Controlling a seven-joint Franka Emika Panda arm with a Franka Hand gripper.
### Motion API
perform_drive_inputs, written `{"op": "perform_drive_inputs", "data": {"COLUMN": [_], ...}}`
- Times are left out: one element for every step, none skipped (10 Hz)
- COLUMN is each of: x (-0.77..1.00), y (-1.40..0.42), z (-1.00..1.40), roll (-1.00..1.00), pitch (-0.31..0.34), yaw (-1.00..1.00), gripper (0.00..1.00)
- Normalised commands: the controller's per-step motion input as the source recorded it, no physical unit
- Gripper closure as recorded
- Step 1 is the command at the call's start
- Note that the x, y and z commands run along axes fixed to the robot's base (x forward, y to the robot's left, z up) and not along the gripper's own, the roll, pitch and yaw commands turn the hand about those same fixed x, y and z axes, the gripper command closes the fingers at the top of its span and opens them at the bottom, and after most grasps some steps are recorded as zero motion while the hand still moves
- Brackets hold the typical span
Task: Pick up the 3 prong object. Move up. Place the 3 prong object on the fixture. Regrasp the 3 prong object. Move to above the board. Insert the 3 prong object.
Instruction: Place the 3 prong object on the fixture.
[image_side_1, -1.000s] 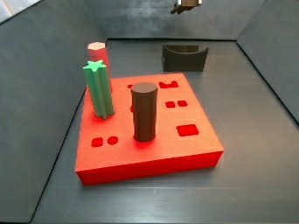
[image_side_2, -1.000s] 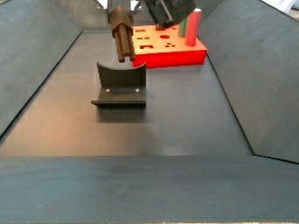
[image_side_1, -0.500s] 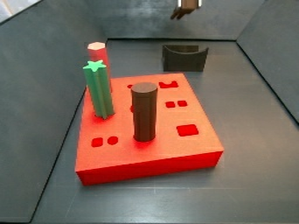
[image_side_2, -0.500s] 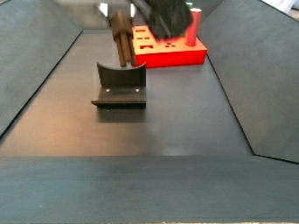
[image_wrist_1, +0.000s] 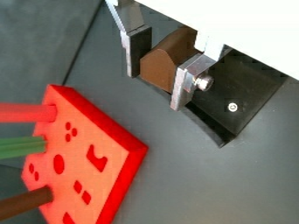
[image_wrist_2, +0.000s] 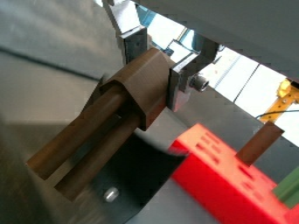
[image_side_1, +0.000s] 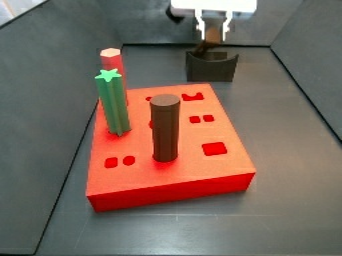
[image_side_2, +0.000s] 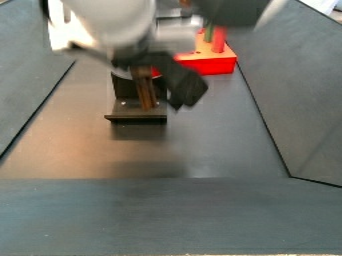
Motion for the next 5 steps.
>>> {"op": "perform_drive_inputs", "data": {"x": [0.18,0.13,0.13,0.12,0.13], "y": [0.14,0.18,0.18,0.21,0.22], "z": [-1.0,-0.82,-0.82,-0.82,-0.8], "roll": [-0.2,-0.1,-0.1,-0.08,-0.09], "pitch": [0.044,-0.017,-0.017,-0.032,-0.039], "yaw": [-0.22,-0.21,-0.21,-0.2,-0.2], "gripper": [1.0,1.0,1.0,1.0,1.0]}}
